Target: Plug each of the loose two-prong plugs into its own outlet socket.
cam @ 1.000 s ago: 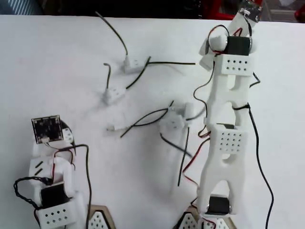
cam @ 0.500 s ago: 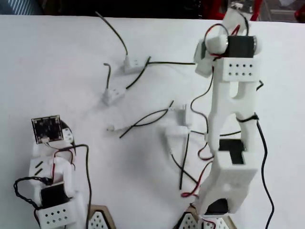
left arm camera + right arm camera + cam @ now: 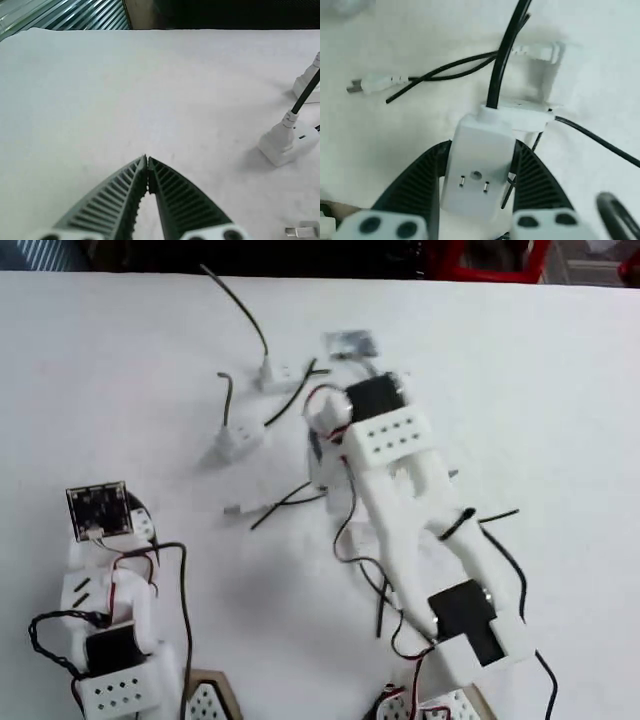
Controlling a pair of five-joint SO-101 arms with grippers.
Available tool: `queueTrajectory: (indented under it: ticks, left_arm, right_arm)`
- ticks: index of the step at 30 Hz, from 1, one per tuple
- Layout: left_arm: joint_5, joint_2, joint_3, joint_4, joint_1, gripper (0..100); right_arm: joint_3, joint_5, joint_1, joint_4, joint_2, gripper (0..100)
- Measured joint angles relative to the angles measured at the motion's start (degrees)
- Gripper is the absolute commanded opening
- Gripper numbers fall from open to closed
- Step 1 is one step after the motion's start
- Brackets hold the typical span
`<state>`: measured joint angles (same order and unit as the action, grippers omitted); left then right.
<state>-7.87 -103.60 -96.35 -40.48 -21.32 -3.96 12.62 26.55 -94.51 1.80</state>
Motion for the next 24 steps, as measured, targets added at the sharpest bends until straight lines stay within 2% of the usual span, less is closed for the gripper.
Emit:
queueTrajectory:
  ticks: [3,8,10,17,24]
  left_arm:
    - [0.0,0.0,0.0,0.0,0.0,2]
    - [0.0,0.0,0.0,0.0,0.0,2]
    - [0.0,0.0,0.0,0.0,0.0,2]
    - [0.0,0.0,0.0,0.0,0.0,2]
    - [0.0,0.0,0.0,0.0,0.0,2]
  right_arm:
    - [6.51,2.55,2.9,5.63,0.0,3.2]
    - [10.37,7.91,6.86,10.55,0.0,21.3]
    - [10.46,10.64,8.35,10.55,0.0,25.2]
    - [10.46,18.11,13.89,14.24,-0.09,22.8]
    - [10.46,19.34,14.59,20.66,0.26,22.2]
